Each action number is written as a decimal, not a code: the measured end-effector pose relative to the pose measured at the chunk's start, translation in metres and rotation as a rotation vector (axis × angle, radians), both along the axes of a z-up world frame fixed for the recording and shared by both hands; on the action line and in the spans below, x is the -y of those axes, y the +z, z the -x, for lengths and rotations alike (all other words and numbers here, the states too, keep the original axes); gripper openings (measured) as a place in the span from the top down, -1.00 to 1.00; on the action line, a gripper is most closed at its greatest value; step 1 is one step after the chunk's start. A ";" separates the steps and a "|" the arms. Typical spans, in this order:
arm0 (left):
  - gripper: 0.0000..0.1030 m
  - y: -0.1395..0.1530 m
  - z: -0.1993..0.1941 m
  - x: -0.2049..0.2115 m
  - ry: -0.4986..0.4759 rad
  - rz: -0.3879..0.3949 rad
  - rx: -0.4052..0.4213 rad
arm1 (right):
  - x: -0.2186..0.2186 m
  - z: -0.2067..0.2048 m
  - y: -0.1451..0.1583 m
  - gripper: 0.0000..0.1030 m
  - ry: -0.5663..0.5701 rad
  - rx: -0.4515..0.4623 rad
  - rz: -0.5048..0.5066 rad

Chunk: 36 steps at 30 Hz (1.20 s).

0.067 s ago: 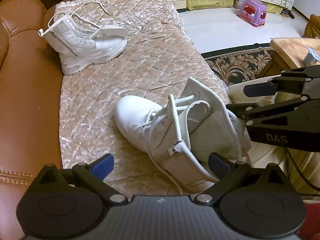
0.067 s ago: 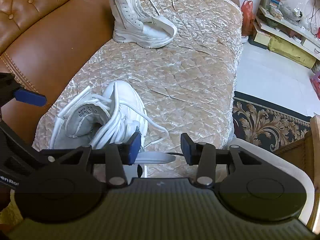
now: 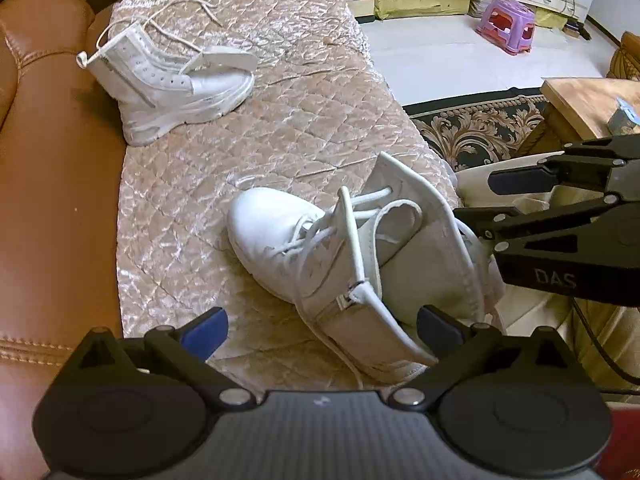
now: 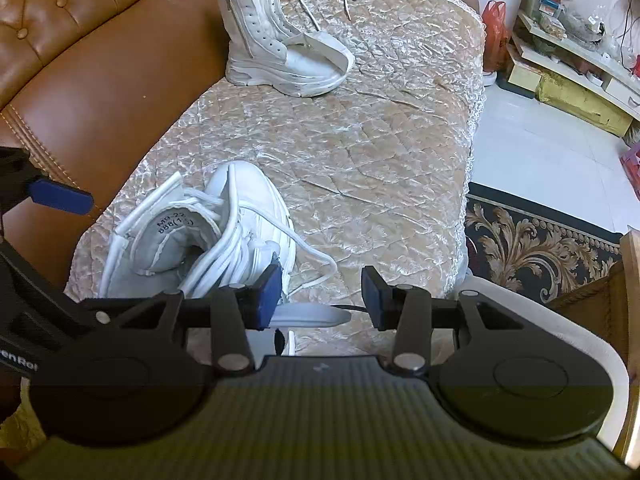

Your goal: Lace up shoes with both hands

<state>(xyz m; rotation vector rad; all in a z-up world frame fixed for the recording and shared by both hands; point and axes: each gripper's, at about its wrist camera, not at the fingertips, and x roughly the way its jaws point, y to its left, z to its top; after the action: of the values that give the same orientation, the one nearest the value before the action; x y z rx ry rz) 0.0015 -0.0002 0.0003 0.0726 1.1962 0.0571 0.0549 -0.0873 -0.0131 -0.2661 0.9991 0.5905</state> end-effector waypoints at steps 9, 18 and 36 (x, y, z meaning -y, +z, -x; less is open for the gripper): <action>-0.99 0.000 -0.004 -0.005 0.009 0.034 -0.005 | -0.001 0.000 -0.001 0.02 0.001 0.005 0.009; -0.99 -0.001 -0.011 -0.008 0.011 0.037 -0.027 | -0.003 0.000 -0.001 0.02 0.002 -0.002 0.004; -0.99 -0.002 -0.013 -0.009 0.006 0.039 -0.034 | -0.003 0.000 -0.001 0.02 0.009 -0.001 0.012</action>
<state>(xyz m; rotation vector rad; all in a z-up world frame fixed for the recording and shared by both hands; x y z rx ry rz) 0.0148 0.0084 -0.0016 0.0360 1.2314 0.0375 0.0547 -0.0840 -0.0139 -0.2810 1.0025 0.5935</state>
